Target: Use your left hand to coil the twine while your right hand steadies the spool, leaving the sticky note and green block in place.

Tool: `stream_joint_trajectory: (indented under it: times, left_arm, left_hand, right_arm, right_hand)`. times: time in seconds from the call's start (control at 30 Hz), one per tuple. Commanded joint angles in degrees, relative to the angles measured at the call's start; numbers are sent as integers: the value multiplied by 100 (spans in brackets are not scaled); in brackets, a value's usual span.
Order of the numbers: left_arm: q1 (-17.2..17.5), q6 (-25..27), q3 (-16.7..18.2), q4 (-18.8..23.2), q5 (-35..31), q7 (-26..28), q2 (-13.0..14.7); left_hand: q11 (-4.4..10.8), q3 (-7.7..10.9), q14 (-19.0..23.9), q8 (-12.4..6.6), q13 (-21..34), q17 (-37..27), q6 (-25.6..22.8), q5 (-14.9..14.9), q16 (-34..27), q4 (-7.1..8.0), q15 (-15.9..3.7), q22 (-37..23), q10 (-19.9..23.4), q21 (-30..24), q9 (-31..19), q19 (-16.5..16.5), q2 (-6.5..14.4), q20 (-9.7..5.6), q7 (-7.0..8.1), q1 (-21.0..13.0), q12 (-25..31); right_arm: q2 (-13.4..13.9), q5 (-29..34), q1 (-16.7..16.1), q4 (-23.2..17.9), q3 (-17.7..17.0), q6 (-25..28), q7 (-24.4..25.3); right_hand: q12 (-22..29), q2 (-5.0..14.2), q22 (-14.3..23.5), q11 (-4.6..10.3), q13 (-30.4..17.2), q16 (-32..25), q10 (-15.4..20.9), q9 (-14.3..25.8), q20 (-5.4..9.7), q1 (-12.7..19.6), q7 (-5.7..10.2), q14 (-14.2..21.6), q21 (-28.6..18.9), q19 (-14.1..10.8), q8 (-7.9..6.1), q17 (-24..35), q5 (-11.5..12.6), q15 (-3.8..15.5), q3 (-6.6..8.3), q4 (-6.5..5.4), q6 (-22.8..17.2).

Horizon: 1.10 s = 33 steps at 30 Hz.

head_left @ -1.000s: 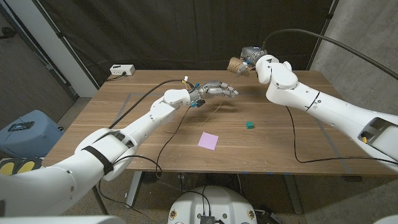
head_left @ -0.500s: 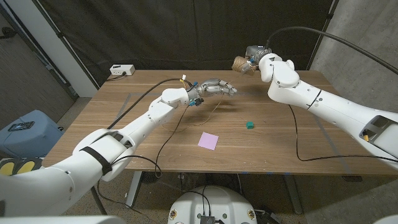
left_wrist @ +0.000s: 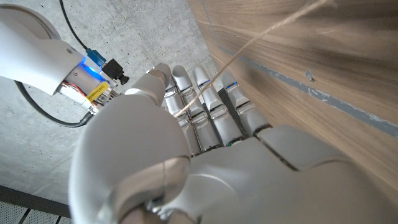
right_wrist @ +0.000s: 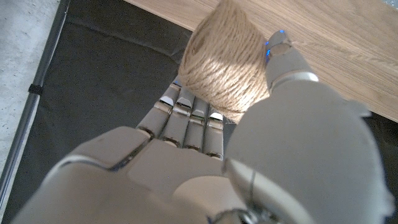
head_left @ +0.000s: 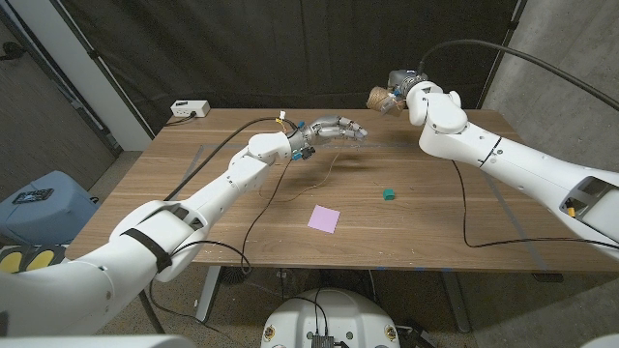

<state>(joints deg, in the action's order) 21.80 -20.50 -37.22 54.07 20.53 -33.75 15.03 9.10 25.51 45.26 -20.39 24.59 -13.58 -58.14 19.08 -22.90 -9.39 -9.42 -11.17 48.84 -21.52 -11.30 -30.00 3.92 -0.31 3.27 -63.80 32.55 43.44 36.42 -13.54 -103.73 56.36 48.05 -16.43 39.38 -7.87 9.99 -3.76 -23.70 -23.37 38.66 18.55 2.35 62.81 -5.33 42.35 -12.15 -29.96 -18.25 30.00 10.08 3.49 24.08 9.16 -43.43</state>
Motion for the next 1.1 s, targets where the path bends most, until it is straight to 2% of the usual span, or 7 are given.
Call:
stream_joint_trajectory:
  times: [0.03,0.63,1.1]
  left_arm:
    - [55,-50,65,247,99,-22,42]
    - [141,-78,102,733,171,-31,195]
    - [41,-201,112,628,263,-188,130]
  left_hand:
    - [11,6,84,-33,41,8,-70,44,-14,21,-3,-18,46,-43,-23,-33,24,-12,-10,-20,24]
    - [12,-1,106,-23,93,0,-93,68,-4,9,0,-16,71,-64,-21,-25,24,-15,-17,-32,4]
    - [3,-10,120,-9,133,-7,-94,86,7,19,-12,-15,82,-82,-21,-23,31,-17,-4,-17,-17]
  right_arm:
    - [106,21,-34,-17,-21,122,-37]
    - [188,1,-102,-61,-4,199,-137]
    - [225,-80,-185,-35,1,272,-178]
  right_hand:
    - [29,683,19,814,-4,-21,938,8,20,409,720,177,-18,-66,-52,13,23,881,7,-28,-800]
    - [19,677,18,856,34,15,1011,-27,51,464,757,237,-11,-83,-54,2,21,909,-9,0,-896]
    - [9,688,17,865,48,26,1033,-44,62,509,805,289,-7,-91,-57,2,21,920,-12,12,-947]
